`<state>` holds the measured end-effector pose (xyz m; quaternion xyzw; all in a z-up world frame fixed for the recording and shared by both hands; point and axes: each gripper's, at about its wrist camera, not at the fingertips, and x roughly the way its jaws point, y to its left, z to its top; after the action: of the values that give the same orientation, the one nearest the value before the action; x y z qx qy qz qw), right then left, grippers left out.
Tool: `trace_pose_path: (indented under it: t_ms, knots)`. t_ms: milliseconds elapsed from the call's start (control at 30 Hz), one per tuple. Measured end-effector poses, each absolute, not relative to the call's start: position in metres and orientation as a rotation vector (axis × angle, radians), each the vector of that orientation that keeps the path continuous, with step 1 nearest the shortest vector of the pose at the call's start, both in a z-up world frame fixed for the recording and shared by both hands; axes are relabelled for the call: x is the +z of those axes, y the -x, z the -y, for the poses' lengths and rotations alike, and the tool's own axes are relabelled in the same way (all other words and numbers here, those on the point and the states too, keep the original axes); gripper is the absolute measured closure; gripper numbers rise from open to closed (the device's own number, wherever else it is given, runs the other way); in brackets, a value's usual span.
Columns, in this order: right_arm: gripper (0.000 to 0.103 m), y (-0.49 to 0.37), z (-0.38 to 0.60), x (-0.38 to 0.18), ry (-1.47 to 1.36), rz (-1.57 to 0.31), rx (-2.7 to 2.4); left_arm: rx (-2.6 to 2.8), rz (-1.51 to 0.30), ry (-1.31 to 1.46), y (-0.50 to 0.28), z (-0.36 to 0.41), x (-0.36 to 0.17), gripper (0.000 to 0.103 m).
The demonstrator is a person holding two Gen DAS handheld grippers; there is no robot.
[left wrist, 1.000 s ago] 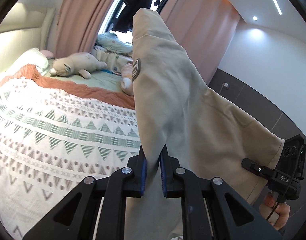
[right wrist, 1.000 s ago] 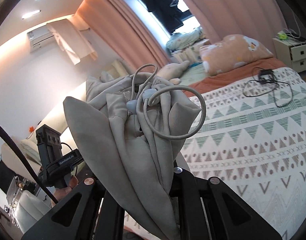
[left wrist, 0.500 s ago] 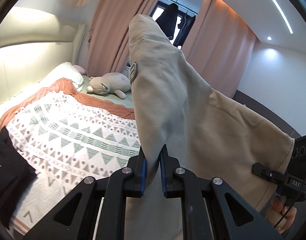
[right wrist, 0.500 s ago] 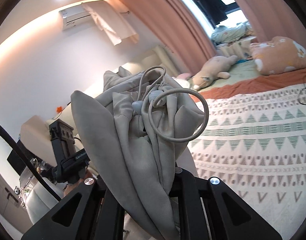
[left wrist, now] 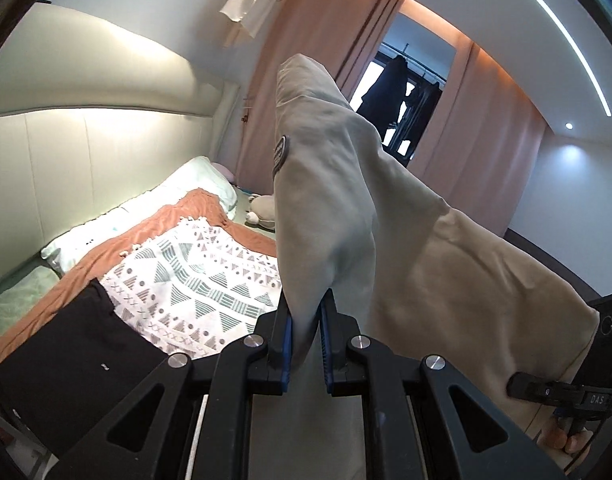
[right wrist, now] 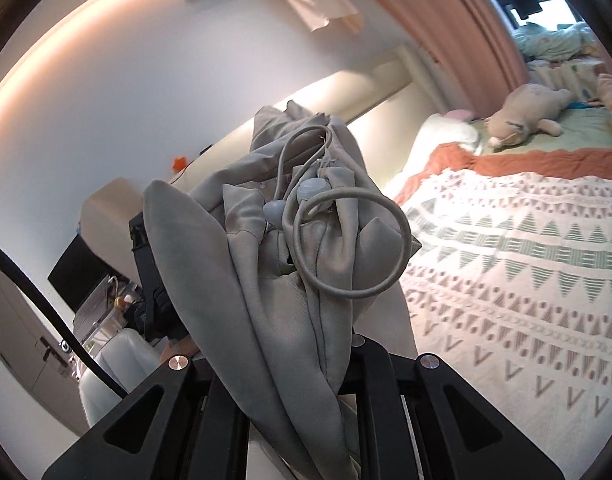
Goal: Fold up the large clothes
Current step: 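Carry the lifted jacket with both tools toward the dark clothes stack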
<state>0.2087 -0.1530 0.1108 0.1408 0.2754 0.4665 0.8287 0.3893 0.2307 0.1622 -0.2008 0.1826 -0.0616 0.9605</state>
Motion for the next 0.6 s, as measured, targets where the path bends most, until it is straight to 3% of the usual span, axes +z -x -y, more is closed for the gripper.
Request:
trace_pose_path:
  t_ms: [600]
  knots:
    - [0.096,-0.278,-0.005,0.083,-0.218,-0.699,1.24,0.183,-0.345,0.47,-0.327,-0.418,0.151,0.09]
